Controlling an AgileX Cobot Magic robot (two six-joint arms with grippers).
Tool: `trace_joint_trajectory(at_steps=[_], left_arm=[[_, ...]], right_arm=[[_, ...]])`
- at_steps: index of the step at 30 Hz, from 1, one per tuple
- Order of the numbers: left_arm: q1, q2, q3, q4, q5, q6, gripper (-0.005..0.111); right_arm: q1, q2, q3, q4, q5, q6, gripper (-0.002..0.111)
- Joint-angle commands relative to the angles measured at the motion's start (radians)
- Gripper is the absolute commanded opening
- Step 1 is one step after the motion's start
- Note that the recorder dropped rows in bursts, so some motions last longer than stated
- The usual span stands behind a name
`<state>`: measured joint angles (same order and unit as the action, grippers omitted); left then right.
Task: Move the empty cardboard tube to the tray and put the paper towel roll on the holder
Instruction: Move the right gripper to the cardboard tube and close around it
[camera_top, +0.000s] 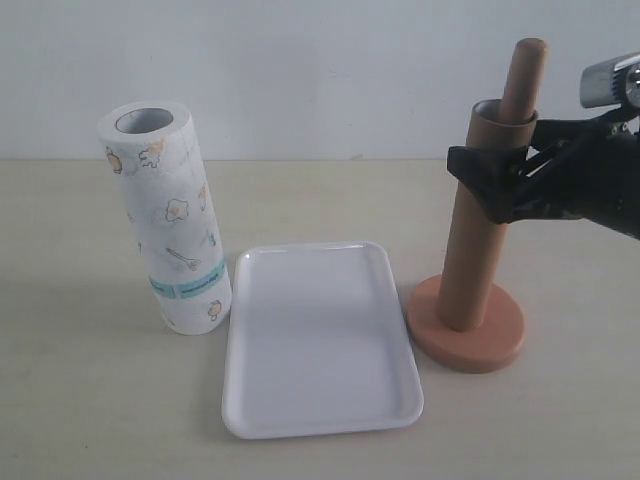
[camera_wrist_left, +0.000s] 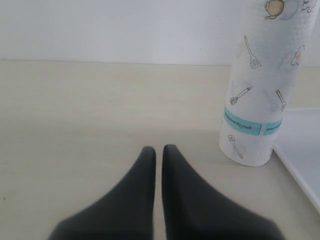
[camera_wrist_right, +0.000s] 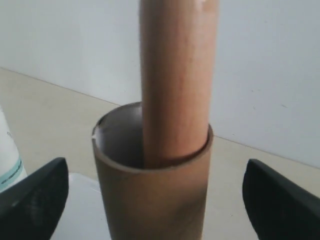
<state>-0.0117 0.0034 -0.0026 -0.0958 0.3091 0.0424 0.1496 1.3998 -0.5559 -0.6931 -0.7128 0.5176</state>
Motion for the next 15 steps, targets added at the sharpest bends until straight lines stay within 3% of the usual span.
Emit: trace_joint_trajectory(at_steps=[1,12,14,15], left_arm=[[0.001,-0.003,0.003,-0.002,-0.003,-0.008,0.004],[0.001,-0.003,0.003,-0.002,-0.003,-0.008,0.004],[0.001,-0.003,0.003,-0.002,-0.003,-0.008,0.004],[0.001,-0.003,0.003,-0.002,-0.003,-0.008,0.004]], right_arm=[[0.002,-0.001,-0.005,0.01,0.0,0.007,0.088],[0.002,-0.001,-0.005,0.01,0.0,0.016,0.087],[0.002,-0.001,-0.005,0.01,0.0,0.018,0.079],[0.002,-0.001,-0.005,0.01,0.0,0.018,0.07]])
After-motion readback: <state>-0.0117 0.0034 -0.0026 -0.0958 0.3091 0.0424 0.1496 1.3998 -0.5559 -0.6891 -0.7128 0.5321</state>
